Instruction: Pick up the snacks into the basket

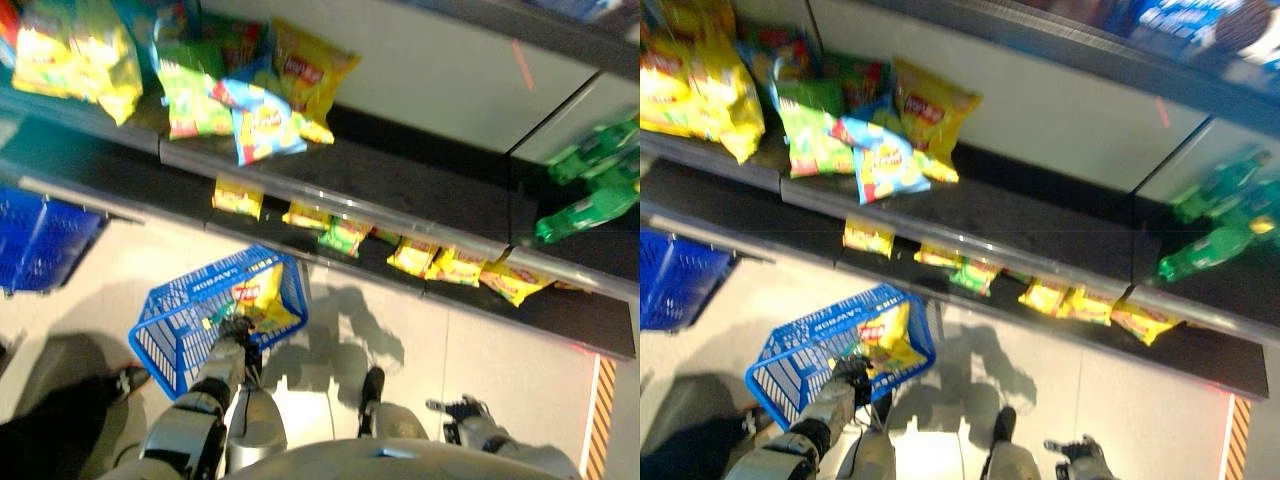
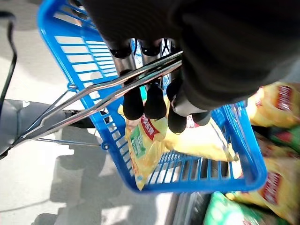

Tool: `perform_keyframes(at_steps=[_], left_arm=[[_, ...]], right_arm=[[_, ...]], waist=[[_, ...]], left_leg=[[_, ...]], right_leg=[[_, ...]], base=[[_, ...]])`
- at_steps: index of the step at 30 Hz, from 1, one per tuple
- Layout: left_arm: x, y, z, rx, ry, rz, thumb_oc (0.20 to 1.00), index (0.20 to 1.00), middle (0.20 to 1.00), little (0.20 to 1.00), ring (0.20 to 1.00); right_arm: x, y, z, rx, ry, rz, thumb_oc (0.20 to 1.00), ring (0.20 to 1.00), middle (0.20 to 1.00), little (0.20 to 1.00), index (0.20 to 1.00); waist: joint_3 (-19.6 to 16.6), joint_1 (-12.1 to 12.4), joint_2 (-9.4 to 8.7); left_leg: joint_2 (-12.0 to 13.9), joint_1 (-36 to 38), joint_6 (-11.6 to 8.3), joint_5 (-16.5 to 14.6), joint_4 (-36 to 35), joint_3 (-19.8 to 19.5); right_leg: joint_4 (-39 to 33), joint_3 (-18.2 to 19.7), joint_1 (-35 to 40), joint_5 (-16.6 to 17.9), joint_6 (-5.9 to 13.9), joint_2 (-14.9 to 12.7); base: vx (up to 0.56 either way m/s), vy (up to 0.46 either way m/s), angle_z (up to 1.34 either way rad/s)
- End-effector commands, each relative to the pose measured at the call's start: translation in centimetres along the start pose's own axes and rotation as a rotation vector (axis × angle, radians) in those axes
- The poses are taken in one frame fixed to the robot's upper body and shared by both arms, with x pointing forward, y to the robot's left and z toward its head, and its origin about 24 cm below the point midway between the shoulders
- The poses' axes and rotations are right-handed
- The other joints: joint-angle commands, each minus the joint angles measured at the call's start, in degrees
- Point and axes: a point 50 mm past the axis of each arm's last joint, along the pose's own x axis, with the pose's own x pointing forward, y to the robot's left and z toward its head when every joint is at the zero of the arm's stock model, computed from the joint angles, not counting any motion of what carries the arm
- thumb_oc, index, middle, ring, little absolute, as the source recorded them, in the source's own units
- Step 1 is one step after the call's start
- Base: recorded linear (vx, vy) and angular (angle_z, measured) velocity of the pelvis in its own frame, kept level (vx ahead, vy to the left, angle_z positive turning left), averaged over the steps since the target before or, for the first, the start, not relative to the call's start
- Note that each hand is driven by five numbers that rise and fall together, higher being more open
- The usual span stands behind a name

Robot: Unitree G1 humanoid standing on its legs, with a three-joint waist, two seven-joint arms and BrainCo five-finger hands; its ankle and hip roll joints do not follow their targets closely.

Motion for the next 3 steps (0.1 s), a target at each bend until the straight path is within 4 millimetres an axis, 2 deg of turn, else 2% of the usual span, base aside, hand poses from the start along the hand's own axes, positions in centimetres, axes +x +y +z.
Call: perform_keyframes(at_steps=[1,2,3], left_arm=[[-0.76,2.52,-5.83,0.225,0.214,0.065,0.2,0.2,0.2,0.2,0.2],[-0.77,2.52,-5.86,0.225,0.214,0.065,0.2,0.2,0.2,0.2,0.2],[-0.98,2.36,-6.6,0.221,0.246,0.044,0.2,0.2,0.2,0.2,0.2]], right_arm=[[0.18,-0.66,1.27,-0.026,-0.008,-0.004,1.0,1.0,1.0,1.0,1.0],[0.18,-0.66,1.25,-0.026,-0.007,-0.004,1.0,1.0,1.0,1.0,1.0],[0.17,-0.54,0.91,-0.036,-0.001,0.01,1.0,1.0,1.0,1.0,1.0]], waist=[[-0.78,1.04,2.43],[-0.8,1.03,2.44],[-2.37,0.7,2.69]], left_leg=[[-2.18,-1.46,2.9,-1.88,0.07,0.87],[-2.16,-1.44,2.88,-1.89,0.07,0.87],[-1.6,-0.92,2.58,-1.74,0.07,0.93]], right_leg=[[5.45,1.66,-3.71,-1.72,0.99,-0.32],[5.41,1.65,-3.66,-1.71,0.98,-0.3],[5.59,1.66,-2.83,-2.2,0.78,0.01]], base=[[0.05,-0.054,-0.14],[0.06,-0.074,-0.05],[0.06,-0.072,-0.06]])
